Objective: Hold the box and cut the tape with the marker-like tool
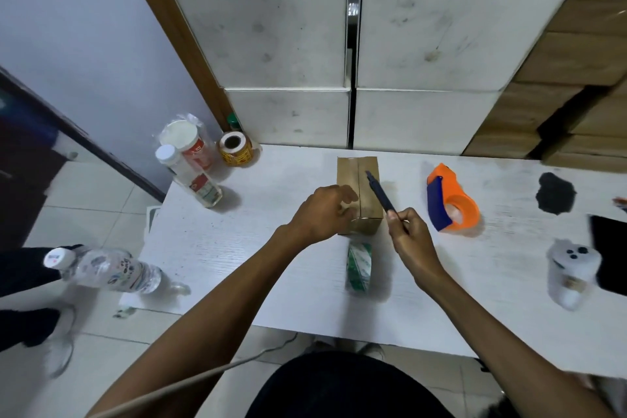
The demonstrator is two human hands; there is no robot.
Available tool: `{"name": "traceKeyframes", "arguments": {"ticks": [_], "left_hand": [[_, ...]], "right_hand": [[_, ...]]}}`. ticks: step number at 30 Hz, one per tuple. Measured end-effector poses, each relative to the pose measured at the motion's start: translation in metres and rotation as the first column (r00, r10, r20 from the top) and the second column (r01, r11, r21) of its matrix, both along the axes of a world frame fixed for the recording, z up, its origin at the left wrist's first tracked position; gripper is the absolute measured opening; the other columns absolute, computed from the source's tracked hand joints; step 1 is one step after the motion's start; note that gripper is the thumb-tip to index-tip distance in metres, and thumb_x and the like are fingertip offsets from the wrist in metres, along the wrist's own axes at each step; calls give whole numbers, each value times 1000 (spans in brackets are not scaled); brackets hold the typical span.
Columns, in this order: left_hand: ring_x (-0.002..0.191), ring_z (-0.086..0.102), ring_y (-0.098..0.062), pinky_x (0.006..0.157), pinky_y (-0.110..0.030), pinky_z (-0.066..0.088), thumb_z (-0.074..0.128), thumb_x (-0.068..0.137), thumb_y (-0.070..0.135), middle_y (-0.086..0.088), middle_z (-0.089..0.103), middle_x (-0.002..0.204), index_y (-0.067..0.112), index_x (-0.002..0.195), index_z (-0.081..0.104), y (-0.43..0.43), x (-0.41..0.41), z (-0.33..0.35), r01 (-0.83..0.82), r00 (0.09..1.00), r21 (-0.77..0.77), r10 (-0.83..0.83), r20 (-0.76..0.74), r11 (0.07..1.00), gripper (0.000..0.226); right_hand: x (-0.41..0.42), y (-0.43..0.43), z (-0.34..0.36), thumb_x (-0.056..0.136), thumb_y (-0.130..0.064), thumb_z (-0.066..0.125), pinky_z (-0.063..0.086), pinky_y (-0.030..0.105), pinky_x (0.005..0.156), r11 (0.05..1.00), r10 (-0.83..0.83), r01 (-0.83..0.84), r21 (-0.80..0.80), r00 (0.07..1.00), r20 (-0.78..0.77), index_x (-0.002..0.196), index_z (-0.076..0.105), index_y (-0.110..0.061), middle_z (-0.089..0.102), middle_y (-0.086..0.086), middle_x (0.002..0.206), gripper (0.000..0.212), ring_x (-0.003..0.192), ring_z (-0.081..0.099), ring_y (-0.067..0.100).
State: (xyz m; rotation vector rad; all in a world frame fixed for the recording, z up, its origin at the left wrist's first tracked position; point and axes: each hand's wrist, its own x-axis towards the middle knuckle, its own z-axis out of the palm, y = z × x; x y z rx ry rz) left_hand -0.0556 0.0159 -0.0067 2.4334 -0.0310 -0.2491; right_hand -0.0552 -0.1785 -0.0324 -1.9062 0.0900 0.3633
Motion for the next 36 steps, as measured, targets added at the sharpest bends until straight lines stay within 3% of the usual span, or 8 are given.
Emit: {"name": "traceKeyframes", "arguments": {"ticks": [5,11,15,19,21,27,32,36], "left_hand": [[104,60,-22,85,-44,55,61,89,27,-1,64,119,22,118,61,2,-1,-11,-46,997,30,44,67,998,30],[123,47,-20,92,-44,51,68,83,49,3,49,139,26,133,48,6,-8,-20,-10,999,87,6,48,996,59],[129,42,-19,93,-42,51,73,74,63,5,41,146,27,139,43,3,-12,-19,48,998,88,-50,24,995,80],[140,31,-21,101,-41,46,79,65,64,3,30,156,28,144,37,-1,-14,-18,116,993,112,-114,-18,987,97],[143,27,-21,104,-38,43,83,63,60,2,28,157,27,146,36,-1,-15,-18,154,988,124,-152,-22,980,100],[145,22,-20,105,-41,45,87,61,54,0,25,159,24,145,36,0,-18,-20,231,973,198,-228,-41,953,103],[147,16,-24,105,-44,44,88,59,53,-1,22,160,23,144,37,1,-21,-27,231,972,238,-237,-6,943,104],[147,17,-23,105,-43,43,89,57,51,-1,19,161,23,147,32,-1,-26,-31,214,976,198,-217,-6,957,111]], "right_hand": [[-4,-3,0,99,-32,52,36,30,59,1000,-5,5,11,1000,30,75,43,-13,44,4,68,31,62,41,15],[-5,-7,2,98,-34,52,34,30,55,998,-56,55,42,998,11,75,42,-13,41,6,65,33,57,37,16],[-2,-13,-3,100,-33,48,32,28,55,995,-45,47,92,999,-21,92,56,-7,40,-1,62,29,54,36,11],[-1,-17,-3,101,-40,42,33,29,56,998,8,-9,56,1000,21,96,69,-25,37,-9,55,31,51,36,7],[0,-17,-2,102,-39,42,36,30,57,998,40,-42,38,998,44,95,68,-23,42,-5,56,31,51,41,10],[2,-28,6,102,-30,45,51,20,54,979,189,-183,-90,980,65,94,53,-12,75,1,80,21,59,70,17],[5,-44,6,100,-26,47,36,33,54,910,343,-300,-287,933,112,89,47,-14,52,1,60,17,52,47,14],[4,-54,10,101,-36,44,31,35,49,814,487,-377,-443,857,166,88,49,-21,50,0,55,20,49,47,17]]}}
